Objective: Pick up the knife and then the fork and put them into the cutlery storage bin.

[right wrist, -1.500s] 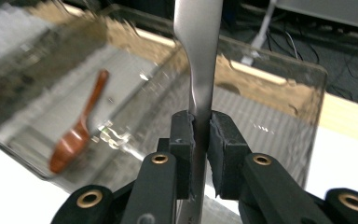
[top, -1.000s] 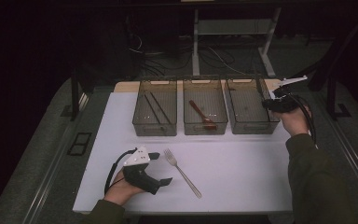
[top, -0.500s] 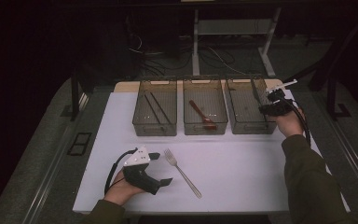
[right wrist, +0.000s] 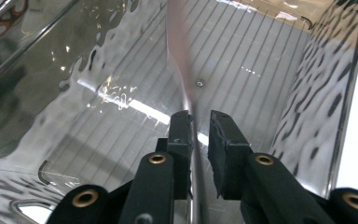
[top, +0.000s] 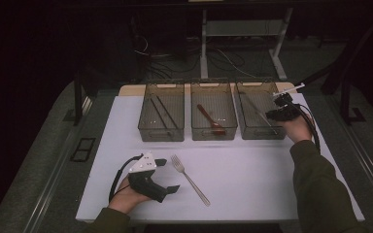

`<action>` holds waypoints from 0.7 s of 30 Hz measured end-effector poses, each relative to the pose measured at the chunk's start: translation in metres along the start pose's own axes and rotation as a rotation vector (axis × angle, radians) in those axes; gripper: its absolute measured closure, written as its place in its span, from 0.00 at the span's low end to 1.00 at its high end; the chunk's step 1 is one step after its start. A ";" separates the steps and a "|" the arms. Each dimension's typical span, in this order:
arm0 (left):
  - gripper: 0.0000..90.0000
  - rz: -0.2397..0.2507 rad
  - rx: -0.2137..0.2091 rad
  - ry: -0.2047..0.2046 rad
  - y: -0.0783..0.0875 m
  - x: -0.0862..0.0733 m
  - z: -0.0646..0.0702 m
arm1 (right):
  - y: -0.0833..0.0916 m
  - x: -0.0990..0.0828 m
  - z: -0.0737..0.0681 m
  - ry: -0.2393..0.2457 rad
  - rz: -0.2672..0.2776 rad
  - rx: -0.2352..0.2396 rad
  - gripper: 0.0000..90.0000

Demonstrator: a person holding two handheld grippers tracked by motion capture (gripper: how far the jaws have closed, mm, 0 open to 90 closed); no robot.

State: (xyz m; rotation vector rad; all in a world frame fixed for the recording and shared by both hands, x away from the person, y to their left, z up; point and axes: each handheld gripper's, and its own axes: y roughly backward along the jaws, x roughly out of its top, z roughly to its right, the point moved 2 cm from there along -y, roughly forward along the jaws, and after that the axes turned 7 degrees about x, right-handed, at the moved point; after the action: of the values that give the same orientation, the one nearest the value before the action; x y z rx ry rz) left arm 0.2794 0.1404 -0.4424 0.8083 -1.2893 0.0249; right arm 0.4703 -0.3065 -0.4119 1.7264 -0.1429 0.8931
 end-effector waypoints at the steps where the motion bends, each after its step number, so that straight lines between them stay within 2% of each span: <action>1: 0.00 0.001 0.000 0.000 0.000 0.000 0.000 | 0.000 0.000 0.000 0.002 0.002 0.000 0.86; 6: 0.00 0.006 0.002 0.002 0.000 0.000 0.000 | 0.005 0.002 -0.002 -0.016 0.042 0.044 0.77; 10: 0.00 0.006 0.002 0.002 0.000 0.000 0.000 | 0.017 0.003 -0.003 -0.049 0.118 0.094 0.64; 12: 0.00 0.003 0.003 0.002 0.001 0.000 0.000 | 0.024 0.004 -0.003 -0.048 0.156 0.102 0.56; 13: 0.00 0.003 0.003 0.002 0.001 0.000 0.000 | 0.024 0.004 -0.003 -0.048 0.156 0.102 0.56; 14: 0.00 0.002 0.003 0.000 0.001 0.000 0.000 | 0.033 0.004 -0.005 -0.054 0.194 0.114 0.51; 17: 0.00 0.000 0.004 0.000 0.000 0.000 0.001 | 0.044 0.001 -0.010 -0.046 0.243 0.148 0.45; 21: 0.00 -0.002 0.005 -0.001 0.000 0.001 0.001 | 0.057 -0.006 -0.020 -0.024 0.280 0.178 0.41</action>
State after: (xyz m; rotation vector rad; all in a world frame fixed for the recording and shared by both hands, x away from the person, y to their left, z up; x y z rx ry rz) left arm 0.2784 0.1395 -0.4418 0.8143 -1.2894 0.0267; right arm 0.4268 -0.3123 -0.3699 1.9131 -0.3362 1.1176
